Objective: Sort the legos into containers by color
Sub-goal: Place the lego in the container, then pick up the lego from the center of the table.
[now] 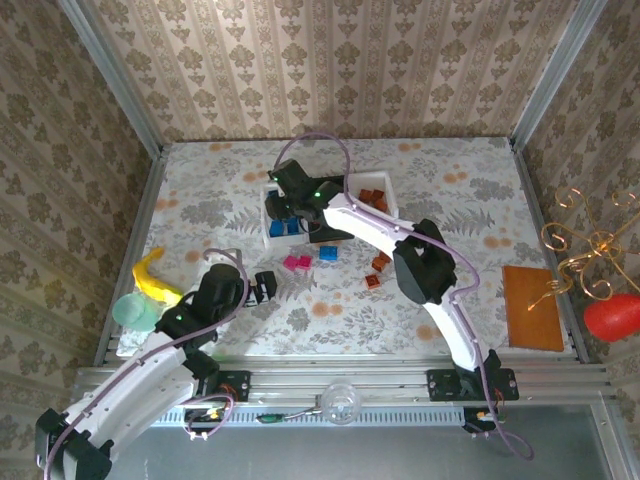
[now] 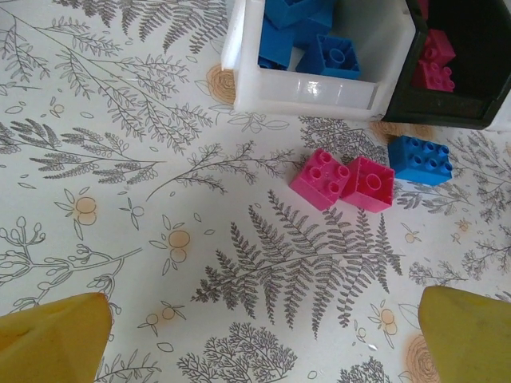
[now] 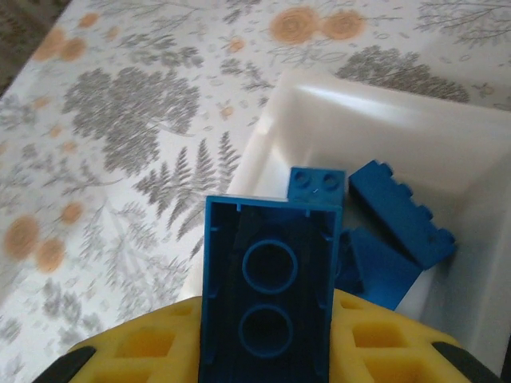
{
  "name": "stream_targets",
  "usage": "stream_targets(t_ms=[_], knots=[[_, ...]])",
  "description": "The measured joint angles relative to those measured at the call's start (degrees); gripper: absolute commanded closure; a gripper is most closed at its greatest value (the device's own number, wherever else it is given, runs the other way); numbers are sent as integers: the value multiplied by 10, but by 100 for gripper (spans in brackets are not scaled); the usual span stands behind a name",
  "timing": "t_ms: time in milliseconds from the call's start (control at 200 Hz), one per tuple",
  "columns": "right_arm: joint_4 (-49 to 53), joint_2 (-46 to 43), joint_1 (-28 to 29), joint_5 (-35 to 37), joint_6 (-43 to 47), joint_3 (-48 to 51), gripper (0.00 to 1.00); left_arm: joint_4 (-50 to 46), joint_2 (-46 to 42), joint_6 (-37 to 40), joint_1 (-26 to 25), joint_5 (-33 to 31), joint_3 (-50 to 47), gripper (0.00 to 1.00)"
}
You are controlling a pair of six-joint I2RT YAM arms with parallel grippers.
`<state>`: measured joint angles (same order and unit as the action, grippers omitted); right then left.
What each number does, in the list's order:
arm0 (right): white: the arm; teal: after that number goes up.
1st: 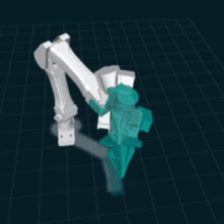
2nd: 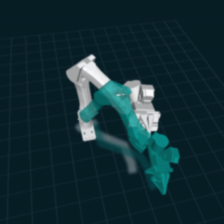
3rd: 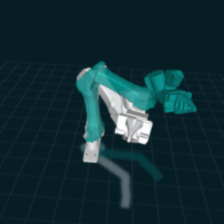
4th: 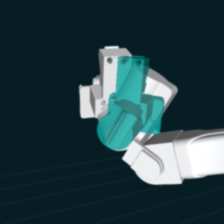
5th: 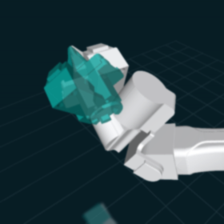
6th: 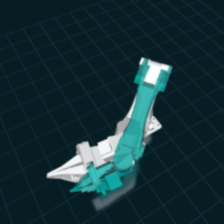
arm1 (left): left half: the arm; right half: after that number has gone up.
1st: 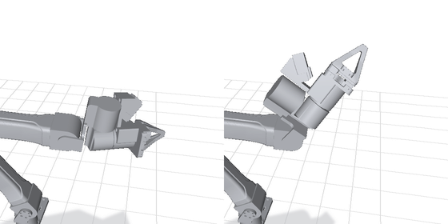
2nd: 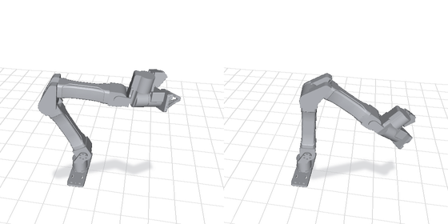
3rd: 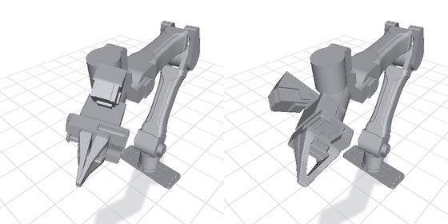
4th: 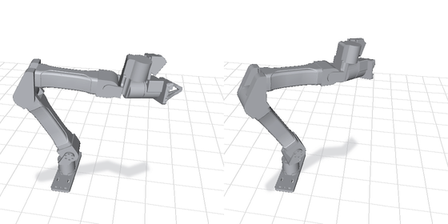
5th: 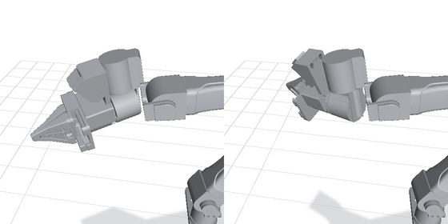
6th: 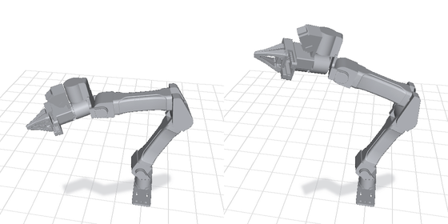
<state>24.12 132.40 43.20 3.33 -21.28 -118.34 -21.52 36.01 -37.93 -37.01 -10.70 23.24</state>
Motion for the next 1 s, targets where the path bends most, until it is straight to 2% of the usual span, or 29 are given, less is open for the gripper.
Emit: stream_targets(t_ms=[100,170,270,335,545,745,1000], knots=[[34,26,-3,19,-14,-50,35,0,0,0,0,3,0,0],[45,27,-3,24,-17,-59,28,0,0,0,0,5,0,0],[43,18,-3,27,-16,-51,26,1,4,0,0,8,0,0],[33,-6,-3,27,-16,-13,26,2,11,0,0,11,0,0],[-40,-190,2,25,-31,225,25,18,43,4,0,23,1,0],[-108,-370,2,33,-50,422,22,45,109,16,0,44,16,0],[-93,-497,2,83,-88,625,19,88,153,19,0,65,24,0]])
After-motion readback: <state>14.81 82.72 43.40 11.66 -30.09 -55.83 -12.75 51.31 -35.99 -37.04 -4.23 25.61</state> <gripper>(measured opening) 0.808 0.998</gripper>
